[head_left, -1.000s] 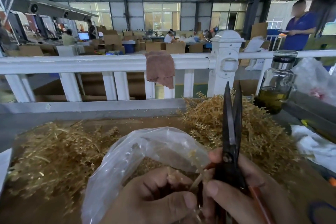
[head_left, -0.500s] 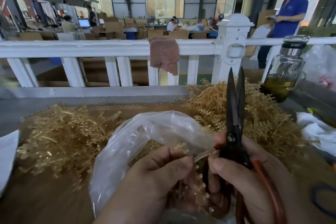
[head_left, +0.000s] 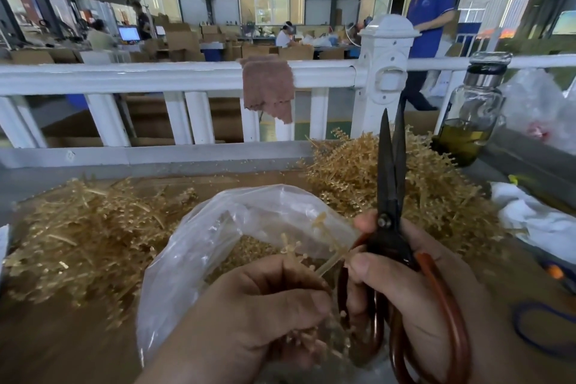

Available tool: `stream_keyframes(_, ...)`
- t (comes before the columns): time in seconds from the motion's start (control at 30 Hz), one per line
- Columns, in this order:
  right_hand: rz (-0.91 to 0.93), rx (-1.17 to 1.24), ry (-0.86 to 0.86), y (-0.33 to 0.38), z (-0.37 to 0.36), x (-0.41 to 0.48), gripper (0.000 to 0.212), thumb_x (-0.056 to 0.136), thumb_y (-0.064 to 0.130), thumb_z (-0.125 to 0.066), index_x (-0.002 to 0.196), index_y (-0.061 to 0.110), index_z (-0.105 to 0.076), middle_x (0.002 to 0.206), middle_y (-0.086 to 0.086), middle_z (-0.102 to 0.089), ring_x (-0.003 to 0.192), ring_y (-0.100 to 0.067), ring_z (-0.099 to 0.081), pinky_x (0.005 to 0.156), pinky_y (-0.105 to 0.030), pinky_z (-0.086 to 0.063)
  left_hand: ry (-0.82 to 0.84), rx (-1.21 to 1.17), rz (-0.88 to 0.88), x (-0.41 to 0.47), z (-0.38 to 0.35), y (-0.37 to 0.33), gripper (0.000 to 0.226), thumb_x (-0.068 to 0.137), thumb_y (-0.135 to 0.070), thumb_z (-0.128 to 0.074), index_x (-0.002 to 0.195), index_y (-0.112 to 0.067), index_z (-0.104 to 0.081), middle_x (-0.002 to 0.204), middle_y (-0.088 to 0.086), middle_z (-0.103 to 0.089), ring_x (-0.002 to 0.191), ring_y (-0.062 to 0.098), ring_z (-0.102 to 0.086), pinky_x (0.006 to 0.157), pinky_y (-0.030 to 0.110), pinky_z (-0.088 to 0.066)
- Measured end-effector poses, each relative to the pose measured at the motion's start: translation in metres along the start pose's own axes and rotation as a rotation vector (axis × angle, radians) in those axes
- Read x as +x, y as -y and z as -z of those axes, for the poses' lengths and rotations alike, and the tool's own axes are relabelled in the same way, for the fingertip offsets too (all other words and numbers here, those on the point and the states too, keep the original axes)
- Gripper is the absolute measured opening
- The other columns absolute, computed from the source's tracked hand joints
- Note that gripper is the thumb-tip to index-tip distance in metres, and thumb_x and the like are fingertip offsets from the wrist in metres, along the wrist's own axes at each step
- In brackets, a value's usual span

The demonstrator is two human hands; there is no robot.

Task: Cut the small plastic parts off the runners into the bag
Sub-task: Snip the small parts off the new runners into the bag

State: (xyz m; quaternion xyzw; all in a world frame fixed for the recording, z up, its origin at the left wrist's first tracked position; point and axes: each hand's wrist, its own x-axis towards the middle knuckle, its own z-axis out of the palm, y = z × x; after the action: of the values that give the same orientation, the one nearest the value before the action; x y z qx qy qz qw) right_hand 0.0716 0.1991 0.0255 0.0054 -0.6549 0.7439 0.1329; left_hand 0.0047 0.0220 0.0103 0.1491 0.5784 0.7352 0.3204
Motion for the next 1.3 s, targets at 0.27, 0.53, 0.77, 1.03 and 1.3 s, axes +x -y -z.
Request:
stream_keyframes(0.27, -0.103, -0.044, 0.029, -0.006, 0.002, -0.002, 0.065, 0.048, 0.063, -0.091, 0.103, 0.035, -0.072, 0.071, -0.018, -0.069, 0.060, -0.037, -0.069, 0.054, -0.036, -0.054, -0.171, -0.075, -0.117, 0.000, -0.007, -0.010, 0.024, 0.055, 0.011, -0.085, 0.075, 0.002, -0.074, 0.070, 0.027, -0.068, 0.046, 0.028, -0.066, 0.033, 0.027, -0.048)
stream_keyframes(0.53, -0.062, -0.777, 0.218, 0.012, 0.013, 0.002, 0.060, 0.060, 0.090, -0.059, 0.116, 0.073, -0.048, 0.100, 0.030, -0.066, 0.086, 0.013, -0.065, 0.072, -0.016, -0.045, -0.397, -0.119, -0.356, 0.000, 0.025, -0.015, 0.022, 0.056, -0.021, -0.082, 0.073, -0.012, -0.074, 0.074, 0.011, -0.067, 0.059, 0.019, -0.064, 0.041, 0.024, -0.048)
stream_keyframes(0.77, -0.093, -1.082, 0.373, 0.017, 0.031, 0.008, 0.070, 0.060, 0.095, -0.049, 0.119, 0.057, -0.050, 0.111, 0.027, -0.062, 0.097, 0.005, -0.062, 0.078, -0.029, -0.057, -0.328, 0.164, -0.485, 0.000, 0.033, -0.025, 0.021, 0.062, -0.013, -0.084, 0.056, -0.030, -0.073, 0.061, -0.003, -0.067, 0.054, 0.006, -0.063, 0.047, 0.019, -0.050)
stream_keyframes(1.03, -0.028, -1.153, 0.409, 0.012, 0.030, 0.008, 0.062, 0.070, 0.087, -0.049, 0.118, 0.048, -0.054, 0.106, 0.025, -0.066, 0.094, 0.002, -0.064, 0.077, -0.032, -0.057, -0.295, 0.152, -0.551, 0.002, 0.045, -0.014, 0.010, 0.065, -0.037, -0.079, 0.073, -0.031, -0.077, 0.075, -0.003, -0.075, 0.067, 0.007, -0.071, 0.056, 0.019, -0.053)
stream_keyframes(1.3, 0.077, -1.164, 0.383, 0.009, 0.031, 0.008, 0.050, 0.077, 0.082, -0.053, 0.111, 0.046, -0.057, 0.095, 0.023, -0.065, 0.083, 0.002, -0.063, 0.066, -0.025, -0.053, -0.263, 0.168, -0.547, 0.008, 0.051, -0.011, 0.011, 0.069, -0.037, -0.080, 0.077, -0.030, -0.077, 0.077, -0.002, -0.075, 0.069, 0.009, -0.072, 0.056, 0.022, -0.055)
